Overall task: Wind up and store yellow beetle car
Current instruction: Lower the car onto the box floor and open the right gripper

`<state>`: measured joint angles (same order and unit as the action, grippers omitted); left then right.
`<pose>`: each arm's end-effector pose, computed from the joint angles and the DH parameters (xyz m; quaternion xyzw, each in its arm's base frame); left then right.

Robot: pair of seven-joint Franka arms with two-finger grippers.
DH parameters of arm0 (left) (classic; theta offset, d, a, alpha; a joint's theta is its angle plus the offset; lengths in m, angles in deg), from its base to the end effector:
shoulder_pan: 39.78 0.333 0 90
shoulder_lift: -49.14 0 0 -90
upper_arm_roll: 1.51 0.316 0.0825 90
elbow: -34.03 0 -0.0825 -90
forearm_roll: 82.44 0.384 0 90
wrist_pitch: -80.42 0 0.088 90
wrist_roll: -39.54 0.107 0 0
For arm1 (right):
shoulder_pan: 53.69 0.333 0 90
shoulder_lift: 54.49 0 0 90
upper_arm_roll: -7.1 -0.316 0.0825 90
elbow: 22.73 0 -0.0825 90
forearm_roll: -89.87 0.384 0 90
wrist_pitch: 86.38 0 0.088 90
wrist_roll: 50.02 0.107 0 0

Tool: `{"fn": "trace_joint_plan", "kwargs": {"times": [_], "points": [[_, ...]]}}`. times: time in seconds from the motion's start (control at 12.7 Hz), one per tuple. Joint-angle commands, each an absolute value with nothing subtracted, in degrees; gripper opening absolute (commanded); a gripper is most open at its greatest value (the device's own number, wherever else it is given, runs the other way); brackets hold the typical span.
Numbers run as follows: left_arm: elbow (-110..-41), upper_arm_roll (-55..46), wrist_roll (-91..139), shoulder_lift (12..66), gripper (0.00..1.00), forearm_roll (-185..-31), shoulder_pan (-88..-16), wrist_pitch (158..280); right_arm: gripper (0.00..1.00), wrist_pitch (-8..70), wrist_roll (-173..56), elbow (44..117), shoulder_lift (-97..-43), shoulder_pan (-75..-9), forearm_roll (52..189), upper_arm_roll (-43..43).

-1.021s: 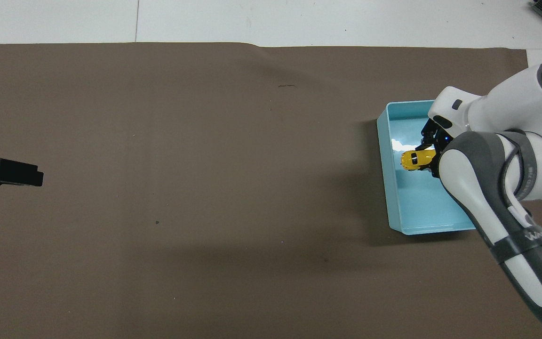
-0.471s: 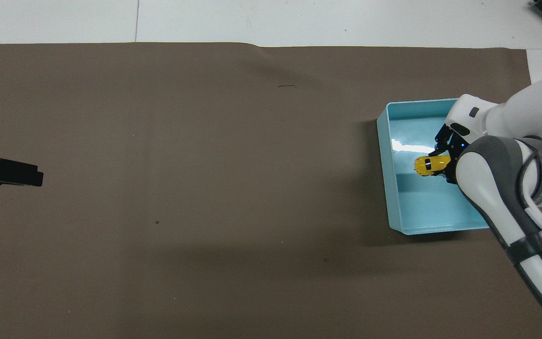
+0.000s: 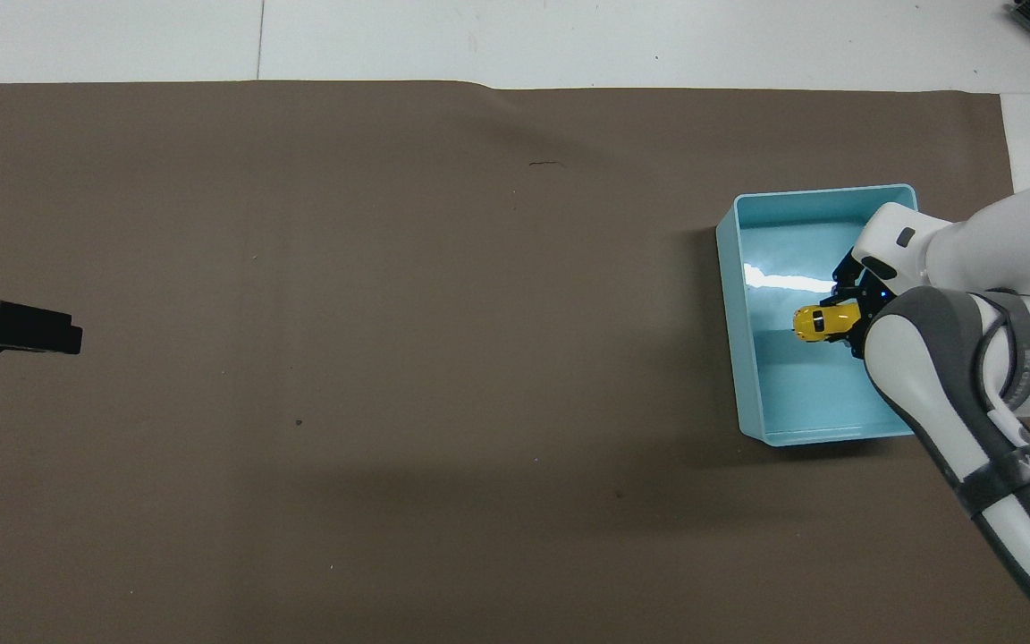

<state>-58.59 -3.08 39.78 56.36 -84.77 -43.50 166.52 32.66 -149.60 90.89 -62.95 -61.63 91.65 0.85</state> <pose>0.5049 -0.0524 0.6640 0.9986 -0.0496 0.0053 0.0188 0.5792 -0.0171 0.3884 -0.6626 -0.7482 0.0000 0.0338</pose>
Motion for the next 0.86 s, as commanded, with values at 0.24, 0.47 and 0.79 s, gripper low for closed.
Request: {"fn": "trace_joint_plan", "kwargs": {"times": [0.24, 0.47, 0.79], "points": [[-57.73, -3.62, 40.33, 56.17, 1.0, -85.17, -42.5, 165.41, 0.09, 38.58, -151.1, 96.08, -61.87, -62.65, 89.79, 0.42], [-57.73, -3.62, 40.33, 56.17, 1.0, -85.17, -42.5, 165.41, 0.09, 40.97, -151.1, 97.33, -61.96, -62.65, 89.61, 0.42], [-57.73, -3.62, 40.33, 56.17, 1.0, -85.17, -42.59, 165.41, 0.09, 45.17, -151.19, 98.38, -64.33, -62.65, 89.43, 0.34]]}}
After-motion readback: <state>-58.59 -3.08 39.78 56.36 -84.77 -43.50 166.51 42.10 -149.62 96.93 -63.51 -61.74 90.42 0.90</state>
